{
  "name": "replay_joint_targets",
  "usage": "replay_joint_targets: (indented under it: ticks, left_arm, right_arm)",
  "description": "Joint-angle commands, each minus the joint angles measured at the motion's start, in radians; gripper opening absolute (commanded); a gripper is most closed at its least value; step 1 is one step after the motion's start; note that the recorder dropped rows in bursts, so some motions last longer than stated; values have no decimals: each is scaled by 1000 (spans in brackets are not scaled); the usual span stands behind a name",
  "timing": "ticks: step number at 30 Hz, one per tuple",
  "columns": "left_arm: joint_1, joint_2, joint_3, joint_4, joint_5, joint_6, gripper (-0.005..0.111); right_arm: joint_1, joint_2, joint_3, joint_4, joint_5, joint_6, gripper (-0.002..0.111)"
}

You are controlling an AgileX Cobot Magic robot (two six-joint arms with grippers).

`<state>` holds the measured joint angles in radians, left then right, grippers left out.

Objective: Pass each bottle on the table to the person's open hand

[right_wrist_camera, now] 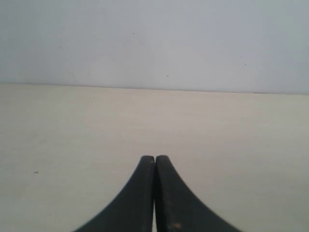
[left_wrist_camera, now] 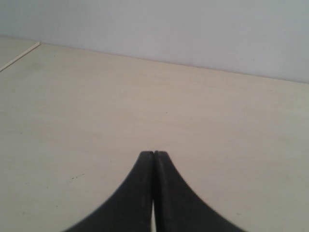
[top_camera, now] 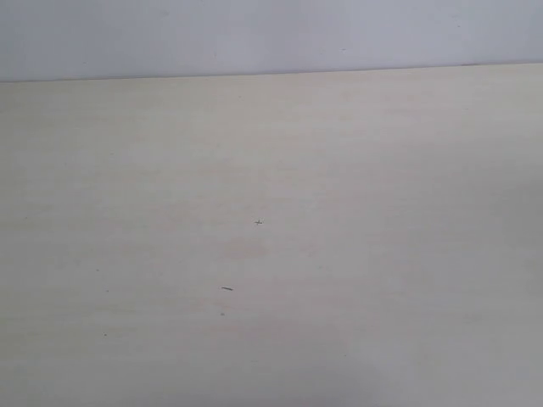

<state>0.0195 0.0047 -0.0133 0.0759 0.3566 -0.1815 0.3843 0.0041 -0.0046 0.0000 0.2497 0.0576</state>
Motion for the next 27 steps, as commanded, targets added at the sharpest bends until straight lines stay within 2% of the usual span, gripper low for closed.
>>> replay_joint_targets:
  ticks: [1, 27]
  left_arm:
    - [3, -5, 13, -4, 7, 20, 0]
    - [3, -5, 13, -4, 5, 20, 0]
  right_arm:
    - [1, -4, 5, 0, -6, -4, 0]
    - [1, -4, 5, 0, -6, -4, 0]
